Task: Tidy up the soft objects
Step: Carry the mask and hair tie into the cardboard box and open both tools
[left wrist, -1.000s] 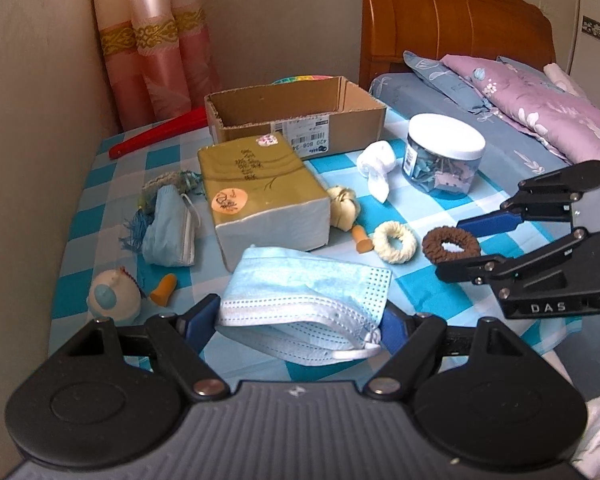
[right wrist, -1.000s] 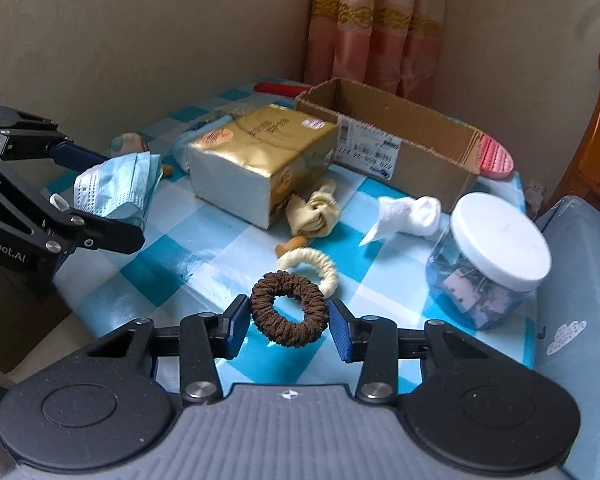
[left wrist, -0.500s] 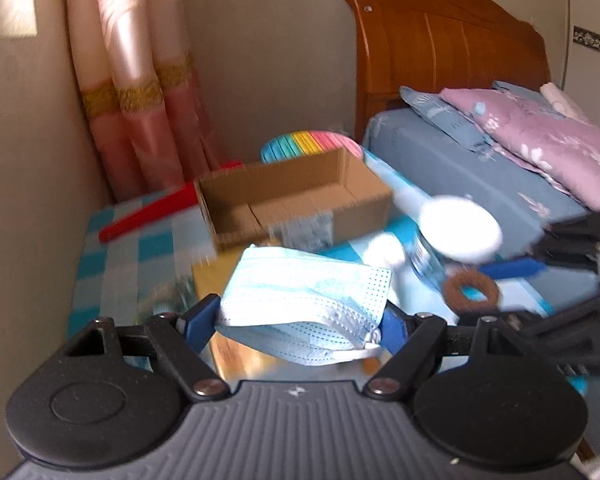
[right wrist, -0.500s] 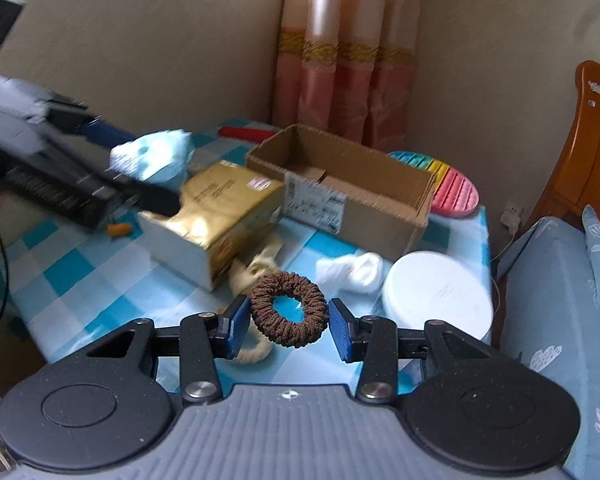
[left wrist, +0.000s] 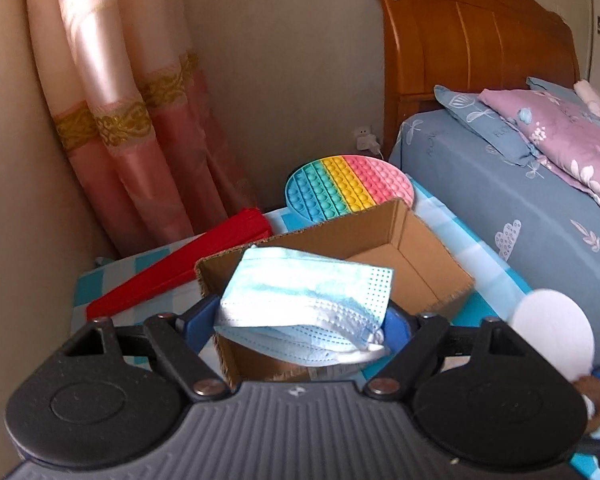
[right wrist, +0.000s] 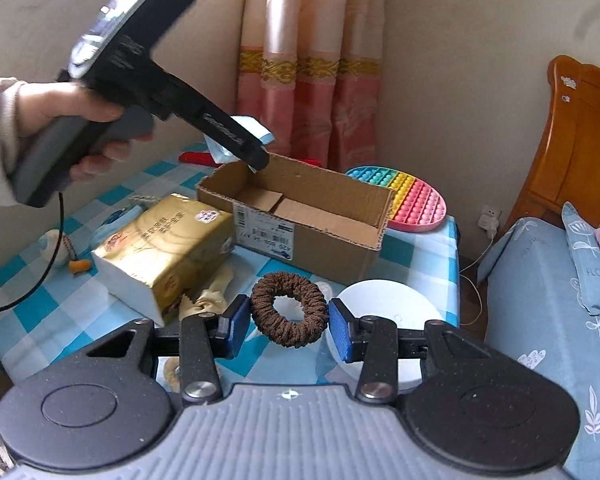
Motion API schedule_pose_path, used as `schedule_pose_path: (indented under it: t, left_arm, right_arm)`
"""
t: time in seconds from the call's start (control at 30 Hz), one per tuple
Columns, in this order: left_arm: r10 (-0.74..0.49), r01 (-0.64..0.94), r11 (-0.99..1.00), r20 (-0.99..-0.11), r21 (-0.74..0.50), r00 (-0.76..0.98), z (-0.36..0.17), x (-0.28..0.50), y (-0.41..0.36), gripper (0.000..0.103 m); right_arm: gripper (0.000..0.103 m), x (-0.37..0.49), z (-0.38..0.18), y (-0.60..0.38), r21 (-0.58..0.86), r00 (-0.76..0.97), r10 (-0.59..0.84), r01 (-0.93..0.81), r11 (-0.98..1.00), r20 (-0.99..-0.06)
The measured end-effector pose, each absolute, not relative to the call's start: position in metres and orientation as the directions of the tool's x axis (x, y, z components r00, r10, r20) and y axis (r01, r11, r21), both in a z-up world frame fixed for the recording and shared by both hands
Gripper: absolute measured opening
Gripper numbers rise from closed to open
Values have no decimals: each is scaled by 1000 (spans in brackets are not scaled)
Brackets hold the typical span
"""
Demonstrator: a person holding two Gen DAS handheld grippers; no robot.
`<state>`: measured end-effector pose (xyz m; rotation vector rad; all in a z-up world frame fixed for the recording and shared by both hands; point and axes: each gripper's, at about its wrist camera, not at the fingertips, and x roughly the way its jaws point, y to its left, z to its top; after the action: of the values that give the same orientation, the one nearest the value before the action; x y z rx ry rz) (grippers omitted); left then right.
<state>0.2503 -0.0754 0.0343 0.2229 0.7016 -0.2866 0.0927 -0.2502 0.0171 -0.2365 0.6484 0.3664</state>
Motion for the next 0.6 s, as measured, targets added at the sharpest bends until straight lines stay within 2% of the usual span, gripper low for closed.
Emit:
schedule_pose_path:
  t: [0.17, 0.23, 0.37, 0.6]
  left_arm:
    - [-138, 277, 955, -659, 110, 739, 27, 258, -70, 90]
    - [-136, 277, 954, -655, 117, 743, 29, 249, -66, 96]
    - [-134, 274, 954, -652, 119, 747, 35, 224, -60, 97]
    - [-214, 280, 960, -632, 4, 745, 35, 155, -39, 101]
  right_arm:
    - [48, 96, 20, -251, -98, 742, 256, -397, 913, -620]
    - [48, 99, 22, -250, -98, 743, 258, -398, 912, -618]
    - [48, 106, 26, -246, -101, 745, 262, -403, 909, -614]
    - [48, 134, 40, -241, -68, 748, 274, -392, 918, -605]
